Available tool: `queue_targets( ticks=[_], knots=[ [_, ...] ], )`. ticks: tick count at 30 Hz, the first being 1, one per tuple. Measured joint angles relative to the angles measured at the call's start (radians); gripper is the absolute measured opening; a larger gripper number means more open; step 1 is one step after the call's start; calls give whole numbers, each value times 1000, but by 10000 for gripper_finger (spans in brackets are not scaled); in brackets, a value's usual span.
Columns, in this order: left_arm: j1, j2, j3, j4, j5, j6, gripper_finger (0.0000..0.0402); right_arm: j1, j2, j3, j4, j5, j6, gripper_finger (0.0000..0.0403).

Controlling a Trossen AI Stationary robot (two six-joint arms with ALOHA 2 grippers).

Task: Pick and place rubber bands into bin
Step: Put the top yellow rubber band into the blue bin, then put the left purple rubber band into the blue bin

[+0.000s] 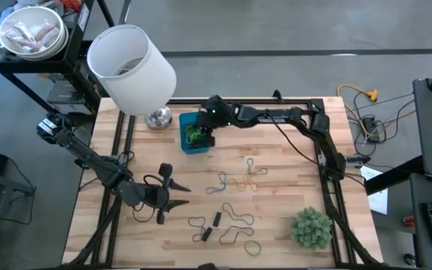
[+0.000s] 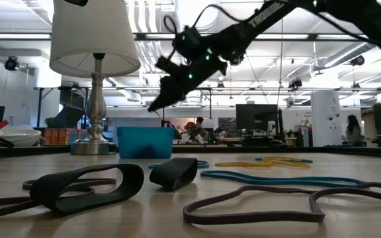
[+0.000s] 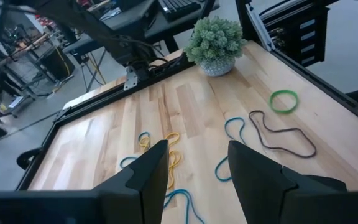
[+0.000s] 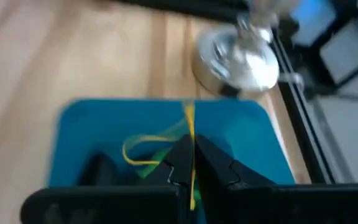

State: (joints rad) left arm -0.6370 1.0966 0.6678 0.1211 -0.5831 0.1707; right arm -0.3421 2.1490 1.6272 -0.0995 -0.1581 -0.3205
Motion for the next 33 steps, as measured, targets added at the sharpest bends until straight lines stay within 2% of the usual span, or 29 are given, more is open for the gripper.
queue_targets(
  ticks=[3, 8, 12, 19, 23, 27, 33],
  knots=[
    [-6, 0, 0, 0, 0, 3, 151, -23, 10, -1, -9, -23, 44, 8],
    [-7, -2, 0, 0, -14, 19, 151, -36, 10, -18, -27, -144, 103, 9],
    [-7, -2, -1, 1, -51, 19, 151, -40, 10, -18, -34, -220, 112, 30],
    [-7, -2, -4, -2, -52, 18, 151, -38, 10, -18, -39, -228, 133, 115],
    [-8, -2, -20, -42, -52, -18, 151, -38, -17, -18, -110, -259, 92, 153],
    [-8, -2, -22, -143, -51, -111, 151, -19, -81, -19, -227, -270, 64, 169],
    [-7, 0, -22, -166, -48, -174, 151, 61, -212, -34, -411, -270, 1, 171]
  ],
)
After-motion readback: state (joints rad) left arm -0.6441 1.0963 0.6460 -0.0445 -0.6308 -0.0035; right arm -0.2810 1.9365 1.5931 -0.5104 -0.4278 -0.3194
